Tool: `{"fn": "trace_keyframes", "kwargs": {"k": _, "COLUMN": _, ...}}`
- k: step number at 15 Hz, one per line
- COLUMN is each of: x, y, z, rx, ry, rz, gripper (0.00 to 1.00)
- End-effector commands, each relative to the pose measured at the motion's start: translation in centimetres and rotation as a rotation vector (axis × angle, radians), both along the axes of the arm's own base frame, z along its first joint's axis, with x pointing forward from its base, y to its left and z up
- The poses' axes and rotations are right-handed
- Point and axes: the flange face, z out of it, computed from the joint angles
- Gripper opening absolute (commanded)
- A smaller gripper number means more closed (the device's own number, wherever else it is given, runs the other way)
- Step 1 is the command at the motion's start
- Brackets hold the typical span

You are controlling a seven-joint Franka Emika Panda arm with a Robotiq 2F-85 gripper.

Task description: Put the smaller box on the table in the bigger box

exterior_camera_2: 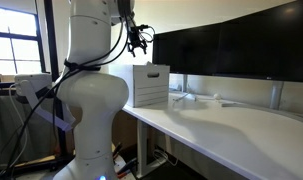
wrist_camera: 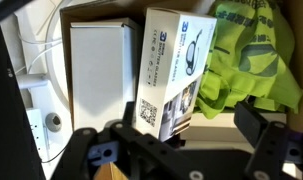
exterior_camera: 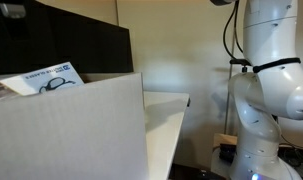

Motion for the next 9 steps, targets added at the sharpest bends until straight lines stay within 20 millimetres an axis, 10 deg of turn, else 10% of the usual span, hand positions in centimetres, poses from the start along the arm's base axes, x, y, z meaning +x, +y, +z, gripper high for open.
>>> {"fn": "trace_keyframes", "kwargs": {"k": 1, "x": -1.77, "y": 0.79, "z": 0.4, "rx": -0.013, "ry": -0.02, "rz": -0.02, "gripper": 1.0}}
{"fn": "trace_keyframes", "kwargs": {"k": 9, "x": -2.12, "y": 1.58, "z": 0.12, "rx": 0.019, "ry": -0.007, "rz": -0.019, "gripper": 1.0}}
